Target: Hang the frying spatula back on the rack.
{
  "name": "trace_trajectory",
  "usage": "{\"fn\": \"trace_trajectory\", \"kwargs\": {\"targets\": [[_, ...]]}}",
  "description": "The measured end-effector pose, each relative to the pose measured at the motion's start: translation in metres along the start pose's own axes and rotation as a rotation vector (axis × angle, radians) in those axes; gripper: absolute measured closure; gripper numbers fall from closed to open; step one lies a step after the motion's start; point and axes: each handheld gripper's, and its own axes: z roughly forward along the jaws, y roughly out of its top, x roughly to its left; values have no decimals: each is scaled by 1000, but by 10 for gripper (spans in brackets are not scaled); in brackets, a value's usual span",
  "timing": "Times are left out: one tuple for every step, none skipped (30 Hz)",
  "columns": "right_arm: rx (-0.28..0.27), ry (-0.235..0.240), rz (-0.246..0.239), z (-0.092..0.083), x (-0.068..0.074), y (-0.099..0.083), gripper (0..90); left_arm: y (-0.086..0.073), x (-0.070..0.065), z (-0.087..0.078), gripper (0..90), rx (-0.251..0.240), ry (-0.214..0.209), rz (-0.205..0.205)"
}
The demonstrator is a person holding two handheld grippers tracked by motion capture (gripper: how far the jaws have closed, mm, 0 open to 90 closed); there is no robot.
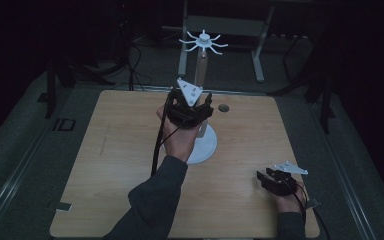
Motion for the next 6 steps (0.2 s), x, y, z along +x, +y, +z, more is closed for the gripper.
{"fn": "trace_trajectory", "kwargs": {"targets": [[0,0,-2,0,0,0,531,-1,1,-1,377,3,-19,-1],[0,0,-2,0,0,0,532,-3,2,-3,375,4,-43,-4],[0,0,-1,0,0,0,531,-5,3,-4,374,9,-65,1],[-1,0,0,0,-1,0,531,-7,5,-7,374,18,-86,9],[0,-1,-1,0,-1,-1,530,-10,6,-9,375,25,-113,19],[0,-1,-1,0,-1,-1,530,-10,6,-9,380,25,-113,19]]}}
